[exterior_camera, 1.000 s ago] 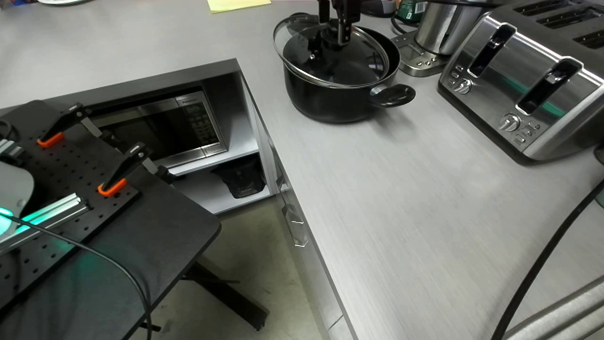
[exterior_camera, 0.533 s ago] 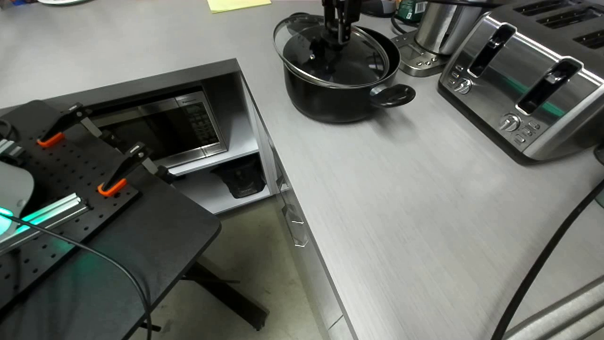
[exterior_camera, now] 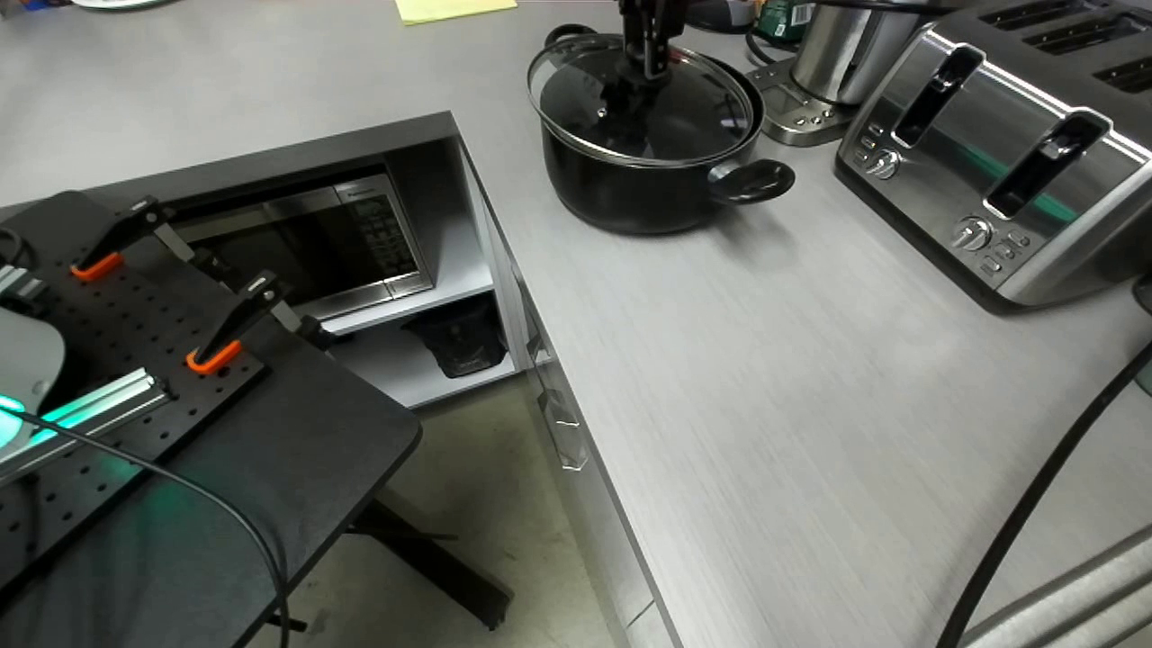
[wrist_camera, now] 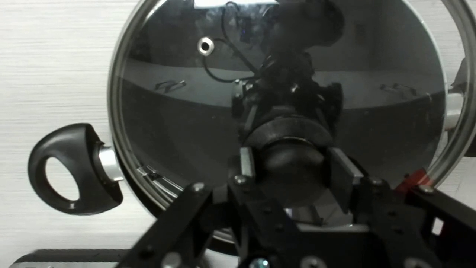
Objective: Remove the glass lid from the pot.
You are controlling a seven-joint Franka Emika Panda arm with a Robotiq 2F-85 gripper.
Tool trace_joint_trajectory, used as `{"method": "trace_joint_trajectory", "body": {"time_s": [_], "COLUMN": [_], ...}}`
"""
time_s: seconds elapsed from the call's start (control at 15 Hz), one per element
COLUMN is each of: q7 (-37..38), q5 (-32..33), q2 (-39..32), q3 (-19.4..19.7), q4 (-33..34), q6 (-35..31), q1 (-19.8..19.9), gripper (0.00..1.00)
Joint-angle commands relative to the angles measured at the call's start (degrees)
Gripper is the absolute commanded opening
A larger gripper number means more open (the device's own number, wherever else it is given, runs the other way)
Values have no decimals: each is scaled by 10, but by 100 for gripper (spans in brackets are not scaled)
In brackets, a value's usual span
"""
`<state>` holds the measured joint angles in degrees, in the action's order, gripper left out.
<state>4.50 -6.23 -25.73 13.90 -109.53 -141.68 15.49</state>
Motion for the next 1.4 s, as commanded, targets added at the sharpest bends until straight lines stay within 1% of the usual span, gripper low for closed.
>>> {"method": "trace_joint_trajectory", "body": {"time_s": [0.0, 0.13, 0.33, 0.6, 0.8, 1.0, 1.2, 1.33], "q7": [-18, -34, -53, -35, -29, -14, -15, -12], "q5": [5, 9, 32, 111, 162, 204, 218, 222], "q2": [48, 79, 130, 191, 219, 227, 218, 199], "q3": [-8, -12, -13, -13, -32, -59, -88, -105], "q4": [-48, -81, -130, -171, -174, -169, -151, -130], "q6": [-33, -50, -65, -63, -35, -23, -2, 11], "q1": [0, -3, -16, -53, -81, -109, -133, -148], "gripper": [25, 25, 25, 25, 25, 25, 25, 25]}}
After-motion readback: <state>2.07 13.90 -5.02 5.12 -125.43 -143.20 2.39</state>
